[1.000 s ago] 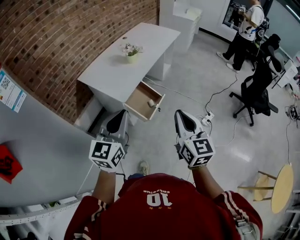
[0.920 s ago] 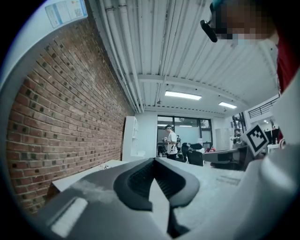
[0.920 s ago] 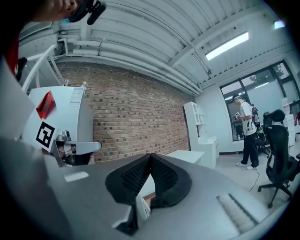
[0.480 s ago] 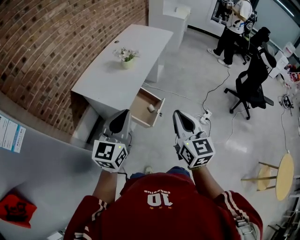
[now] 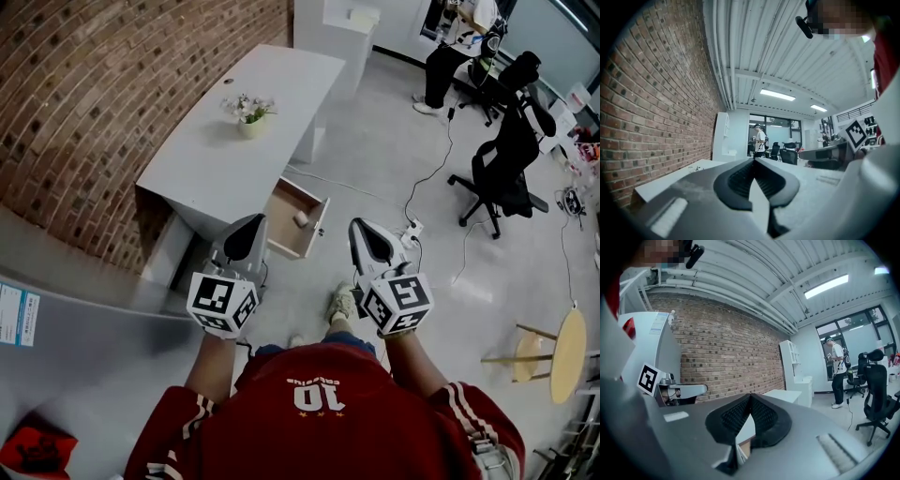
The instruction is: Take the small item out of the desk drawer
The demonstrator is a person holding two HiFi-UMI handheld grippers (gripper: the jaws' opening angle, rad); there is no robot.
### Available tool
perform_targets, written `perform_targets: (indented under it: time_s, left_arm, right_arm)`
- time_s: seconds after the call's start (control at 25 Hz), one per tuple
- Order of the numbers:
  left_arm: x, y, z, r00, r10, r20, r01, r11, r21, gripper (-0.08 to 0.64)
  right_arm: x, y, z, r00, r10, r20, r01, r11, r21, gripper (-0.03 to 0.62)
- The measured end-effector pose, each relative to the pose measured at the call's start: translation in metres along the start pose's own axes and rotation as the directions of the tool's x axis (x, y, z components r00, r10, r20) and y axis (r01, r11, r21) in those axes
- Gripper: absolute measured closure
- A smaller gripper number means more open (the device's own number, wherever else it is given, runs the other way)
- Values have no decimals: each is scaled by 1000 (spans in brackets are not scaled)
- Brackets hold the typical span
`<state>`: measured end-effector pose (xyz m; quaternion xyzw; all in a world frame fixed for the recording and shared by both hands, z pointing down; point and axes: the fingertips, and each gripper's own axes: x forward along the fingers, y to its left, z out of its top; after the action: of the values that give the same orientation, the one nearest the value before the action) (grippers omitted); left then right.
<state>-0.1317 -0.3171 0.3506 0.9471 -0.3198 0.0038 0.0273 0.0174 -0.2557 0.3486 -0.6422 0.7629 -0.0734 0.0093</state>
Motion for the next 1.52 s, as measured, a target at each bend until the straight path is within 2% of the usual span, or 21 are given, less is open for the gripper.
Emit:
perform_targets:
  time_s: [0.16, 0.2, 0.48, 0.72, 0.96, 1.24, 1.32, 1.52]
  left_arm:
    - [22, 4, 7, 1000, 4, 8, -4, 999, 31, 554]
    - [27, 5, 8, 1000, 4, 7, -4, 999, 39, 510]
    - [71, 21, 7, 1000, -2, -26, 4, 998, 61, 385]
    - [109, 28, -4, 998, -2, -61, 6, 997, 76, 374]
    - [145, 50, -69, 985, 7, -173, 0, 999, 37, 374]
    - [177, 44, -132, 968, -41, -247, 53, 998, 45, 374]
    - [185, 41, -155, 958, -57, -283, 79, 995, 66, 374]
    - [202, 40, -227, 911, -106, -398, 179, 972, 150, 374]
  right_arm:
    - [23, -15, 8, 999, 35, 17, -35, 999, 4, 591]
    - [29, -17, 9, 999, 46, 18, -46, 999, 5, 591]
    - [77, -33, 16, 992, 128, 12, -128, 992, 7, 591]
    - [100, -62, 16, 993, 120, 5, -120, 993, 12, 591]
    - [109, -90, 2, 997, 76, -23, -76, 997, 4, 591]
    - [113, -121, -30, 997, 26, -71, -24, 999, 29, 591]
    - [114, -127, -38, 997, 17, -77, -14, 999, 36, 591]
    - [119, -143, -60, 996, -27, -81, 31, 998, 53, 591]
